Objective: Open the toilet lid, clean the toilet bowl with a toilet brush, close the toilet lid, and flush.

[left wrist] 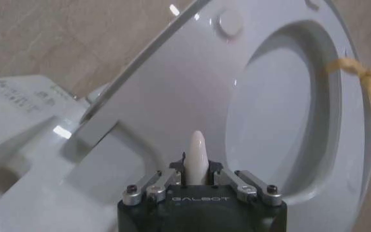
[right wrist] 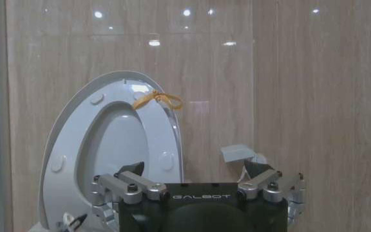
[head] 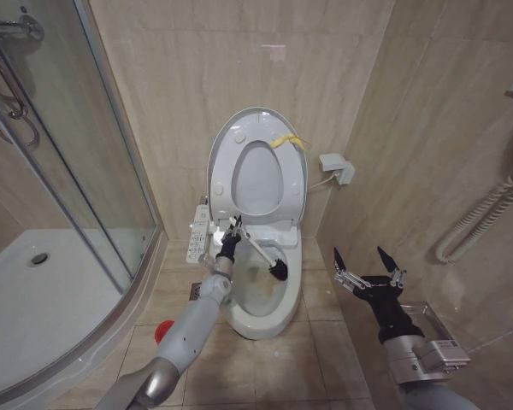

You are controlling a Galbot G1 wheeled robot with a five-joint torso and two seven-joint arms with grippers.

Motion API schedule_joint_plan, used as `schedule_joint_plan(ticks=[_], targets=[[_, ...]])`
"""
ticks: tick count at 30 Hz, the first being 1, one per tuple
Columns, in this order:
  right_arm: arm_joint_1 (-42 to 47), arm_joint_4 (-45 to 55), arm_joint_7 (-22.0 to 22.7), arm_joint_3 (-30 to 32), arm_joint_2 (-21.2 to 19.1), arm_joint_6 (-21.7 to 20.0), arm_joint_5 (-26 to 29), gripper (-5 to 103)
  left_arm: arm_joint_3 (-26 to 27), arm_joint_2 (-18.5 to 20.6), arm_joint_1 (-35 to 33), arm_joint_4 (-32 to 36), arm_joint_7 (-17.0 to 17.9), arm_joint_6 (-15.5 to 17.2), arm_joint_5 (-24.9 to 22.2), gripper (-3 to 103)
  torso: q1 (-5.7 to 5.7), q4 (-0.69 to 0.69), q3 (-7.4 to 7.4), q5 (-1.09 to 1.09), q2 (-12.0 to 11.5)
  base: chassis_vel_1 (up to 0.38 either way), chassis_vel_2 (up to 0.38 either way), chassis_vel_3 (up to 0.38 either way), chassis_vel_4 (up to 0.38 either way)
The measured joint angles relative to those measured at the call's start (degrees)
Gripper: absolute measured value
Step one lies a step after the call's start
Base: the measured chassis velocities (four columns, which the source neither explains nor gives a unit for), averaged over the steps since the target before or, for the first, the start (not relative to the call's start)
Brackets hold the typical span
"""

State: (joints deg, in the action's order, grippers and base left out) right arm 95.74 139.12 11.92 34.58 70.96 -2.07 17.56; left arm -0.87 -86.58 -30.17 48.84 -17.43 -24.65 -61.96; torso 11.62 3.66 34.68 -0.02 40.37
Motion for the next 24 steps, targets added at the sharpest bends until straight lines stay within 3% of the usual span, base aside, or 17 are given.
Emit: schedule_joint_plan(ticks=[5,10,16,24], targets=[[0.0,0.0,0.0,0.0,0.0,0.0,0.0,100,-0.5,1.7,-2.5,-0.9,-2.9,-2.0,7.3,22,-0.01,0.02,0.00,0.01,0.0,0.000,0.000,0.000,0.000],[0.0,0.0,0.0,0.0,0.0,0.0,0.0,100,-0.3,2.7,-3.5,-1.0,-4.2,-2.9,10.8,22,-0.01,0.00,-0.01,0.04,0.0,0.000,0.000,0.000,0.000],[0.0,0.0,0.0,0.0,0.0,0.0,0.0,100,-0.1,8.3,-6.9,4.3,-4.3,-2.7,17.3,23,0.00,0.02,0.03,0.03,0.0,0.000,0.000,0.000,0.000],[0.0,0.0,0.0,0.0,0.0,0.0,0.0,100,0.6,10.7,-12.9,10.2,-2.4,-2.0,17.0,22,0.01,-0.01,0.02,0.02,0.0,0.000,0.000,0.000,0.000]])
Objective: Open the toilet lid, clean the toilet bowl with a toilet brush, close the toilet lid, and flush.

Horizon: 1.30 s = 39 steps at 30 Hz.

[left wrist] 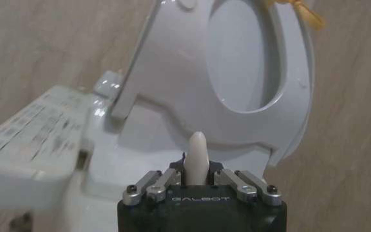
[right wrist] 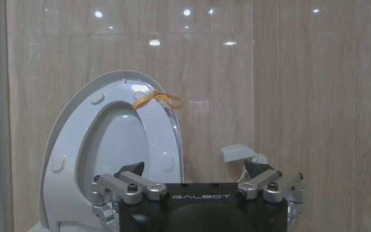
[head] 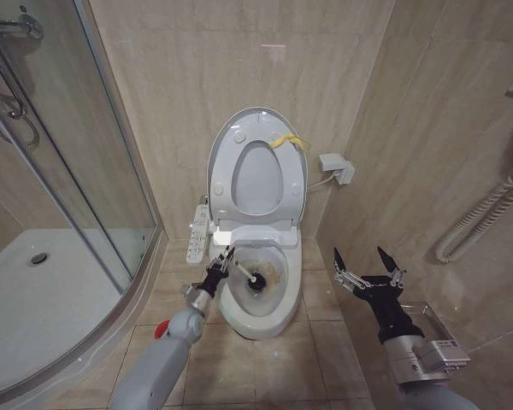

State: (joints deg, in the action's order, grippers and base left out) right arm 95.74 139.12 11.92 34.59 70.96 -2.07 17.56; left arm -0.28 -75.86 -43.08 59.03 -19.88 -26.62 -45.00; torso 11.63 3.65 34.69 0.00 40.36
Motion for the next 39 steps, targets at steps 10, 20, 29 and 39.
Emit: schedule_joint_plan(ticks=[10,20,29,39], targets=[[0.0,0.0,0.0,0.0,0.0,0.0,0.0,100,1.1,-2.9,-1.6,0.7,1.9,1.2,-9.7,22,0.00,0.02,0.00,0.00,0.0,0.000,0.000,0.000,0.000],[0.0,0.0,0.0,0.0,0.0,0.0,0.0,100,2.2,-6.2,1.2,-1.3,0.9,2.5,-15.3,22,0.00,0.00,0.00,-0.02,0.0,0.000,0.000,0.000,0.000],[0.0,0.0,0.0,0.0,0.0,0.0,0.0,100,2.1,-6.1,0.7,-4.0,-1.4,1.0,-5.2,22,-0.01,-0.01,-0.01,-0.01,0.0,0.000,0.000,0.000,0.000],[0.0,0.0,0.0,0.0,0.0,0.0,0.0,100,1.8,-7.2,1.8,-2.1,0.0,-0.6,-1.3,22,0.00,0.02,0.00,0.00,0.0,0.000,0.000,0.000,0.000]])
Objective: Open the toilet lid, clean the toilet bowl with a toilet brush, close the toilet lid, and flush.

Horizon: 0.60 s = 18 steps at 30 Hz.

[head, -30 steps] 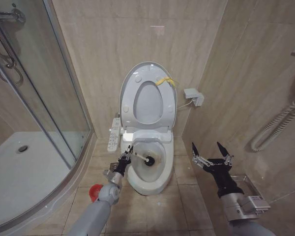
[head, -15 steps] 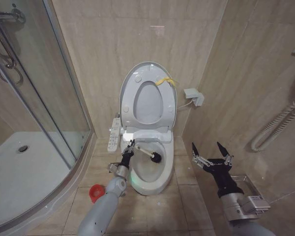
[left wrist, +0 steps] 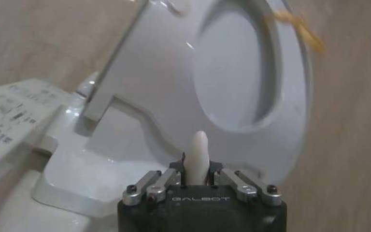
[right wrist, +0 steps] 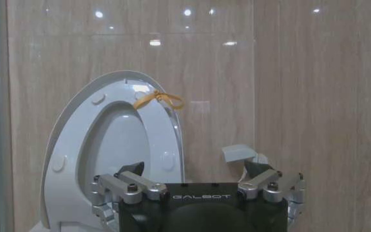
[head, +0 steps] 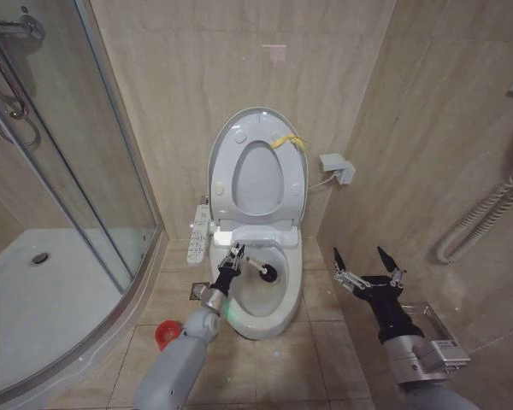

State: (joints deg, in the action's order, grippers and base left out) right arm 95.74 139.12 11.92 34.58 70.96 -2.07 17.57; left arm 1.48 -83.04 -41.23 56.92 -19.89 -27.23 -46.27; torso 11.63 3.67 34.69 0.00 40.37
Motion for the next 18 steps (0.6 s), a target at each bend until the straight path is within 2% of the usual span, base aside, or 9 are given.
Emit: schedule_joint_plan(ticks=[1,2,4,8,11,14,15,17,18], targets=[[0.0,0.0,0.0,0.0,0.0,0.0,0.0,100,0.0,0.0,0.0,0.0,0.0,0.0,0.0,22,0.00,0.00,0.00,0.00,0.0,0.000,0.000,0.000,0.000],[0.0,0.0,0.0,0.0,0.0,0.0,0.0,100,0.2,-1.0,-0.1,1.1,0.0,0.5,-4.4,22,0.00,0.00,0.00,0.00,0.0,0.000,0.000,0.000,0.000],[0.0,0.0,0.0,0.0,0.0,0.0,0.0,100,0.8,-1.9,-0.3,2.2,-0.1,1.0,-6.9,23,0.00,0.01,0.00,-0.01,0.0,0.000,0.000,0.000,0.000],[0.0,0.0,0.0,0.0,0.0,0.0,0.0,100,1.2,-2.0,-0.9,2.9,-0.8,1.4,-8.4,23,0.00,-0.01,0.00,-0.01,0.0,0.000,0.000,0.000,0.000],[0.0,0.0,0.0,0.0,0.0,0.0,0.0,100,1.4,-1.8,-1.1,2.1,-1.6,1.3,-7.5,23,0.00,-0.01,0.00,-0.01,0.0,0.000,0.000,0.000,0.000],[0.0,0.0,0.0,0.0,0.0,0.0,0.0,100,1.8,-0.9,-1.6,-0.3,-2.4,0.7,-1.2,23,0.00,-0.03,-0.01,-0.01,0.0,0.000,0.000,0.000,0.000],[0.0,0.0,0.0,0.0,0.0,0.0,0.0,100,1.8,-0.9,-1.6,-0.3,-2.4,0.7,-1.2,23,0.00,-0.03,-0.01,-0.01,0.0,0.000,0.000,0.000,0.000],[0.0,0.0,0.0,0.0,0.0,0.0,0.0,100,2.2,-0.5,-1.6,-0.8,-2.1,0.0,3.7,23,0.00,-0.02,-0.01,0.00,0.0,0.000,0.000,0.000,0.000],[0.0,0.0,0.0,0.0,0.0,0.0,0.0,100,2.3,-0.4,-1.6,-0.7,-2.0,-0.1,4.5,23,0.00,-0.01,-0.01,0.00,0.0,0.000,0.000,0.000,0.000]])
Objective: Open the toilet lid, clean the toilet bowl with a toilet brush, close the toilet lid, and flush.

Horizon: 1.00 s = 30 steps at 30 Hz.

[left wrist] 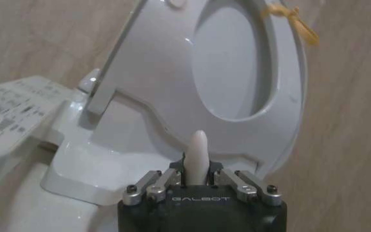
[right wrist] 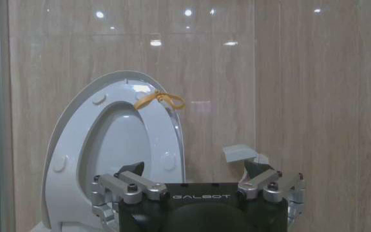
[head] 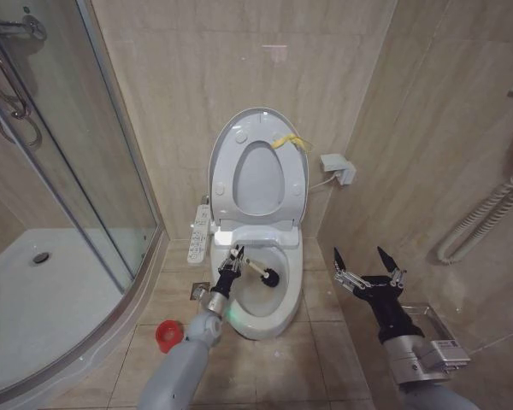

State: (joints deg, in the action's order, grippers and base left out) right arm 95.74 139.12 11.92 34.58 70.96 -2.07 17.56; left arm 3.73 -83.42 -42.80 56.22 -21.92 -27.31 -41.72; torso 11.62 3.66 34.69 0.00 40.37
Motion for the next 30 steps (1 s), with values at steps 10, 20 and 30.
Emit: schedule_joint_plan(ticks=[10,20,30], targets=[[0.0,0.0,0.0,0.0,0.0,0.0,0.0,100,0.2,-1.3,1.9,1.2,-2.3,0.0,-6.3,23,0.01,0.01,0.01,0.00,0.0,0.000,0.000,0.000,0.000],[0.0,0.0,0.0,0.0,0.0,0.0,0.0,100,2.5,0.4,-0.3,-0.1,4.7,-2.2,8.9,23,0.00,0.02,0.00,0.00,0.0,0.000,0.000,0.000,0.000],[0.0,0.0,0.0,0.0,0.0,0.0,0.0,100,1.4,-5.1,2.2,1.5,9.4,-4.2,-9.7,23,0.00,0.02,0.00,-0.03,0.0,0.000,0.000,0.000,0.000]])
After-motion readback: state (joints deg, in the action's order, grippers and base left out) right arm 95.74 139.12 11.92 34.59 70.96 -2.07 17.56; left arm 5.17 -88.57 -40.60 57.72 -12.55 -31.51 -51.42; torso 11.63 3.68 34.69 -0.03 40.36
